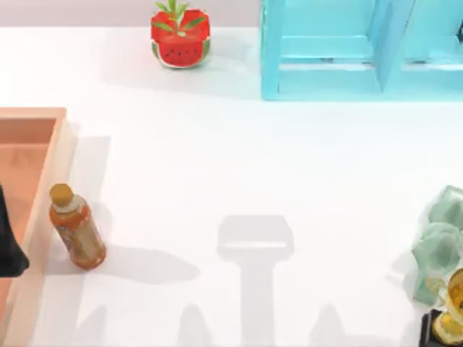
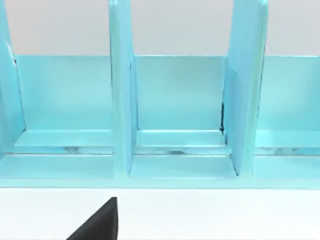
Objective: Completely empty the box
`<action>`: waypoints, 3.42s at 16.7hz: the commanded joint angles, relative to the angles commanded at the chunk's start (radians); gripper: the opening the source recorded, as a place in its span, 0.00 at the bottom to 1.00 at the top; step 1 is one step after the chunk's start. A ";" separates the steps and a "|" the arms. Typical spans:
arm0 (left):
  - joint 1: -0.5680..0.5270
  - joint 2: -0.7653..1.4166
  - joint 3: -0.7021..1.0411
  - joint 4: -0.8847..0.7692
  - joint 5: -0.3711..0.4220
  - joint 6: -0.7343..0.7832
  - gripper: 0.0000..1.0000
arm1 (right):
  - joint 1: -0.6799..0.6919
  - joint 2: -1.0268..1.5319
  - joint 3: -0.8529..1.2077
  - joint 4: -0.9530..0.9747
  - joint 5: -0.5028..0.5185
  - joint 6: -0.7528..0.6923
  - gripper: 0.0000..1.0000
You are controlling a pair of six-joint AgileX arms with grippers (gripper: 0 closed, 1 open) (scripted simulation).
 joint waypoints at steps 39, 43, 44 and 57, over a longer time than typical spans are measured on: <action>0.335 1.599 1.156 -1.129 0.000 0.356 1.00 | 0.000 0.000 0.000 0.000 0.000 0.000 1.00; 0.338 1.653 1.057 -0.976 0.000 0.359 1.00 | 0.000 0.000 0.000 0.000 0.000 0.000 1.00; 0.338 1.665 1.029 -0.935 0.000 0.360 1.00 | 0.000 0.000 0.000 0.000 0.000 0.000 1.00; 0.341 1.710 0.924 -0.785 0.000 0.363 0.77 | 0.000 0.000 0.000 0.000 0.000 0.000 1.00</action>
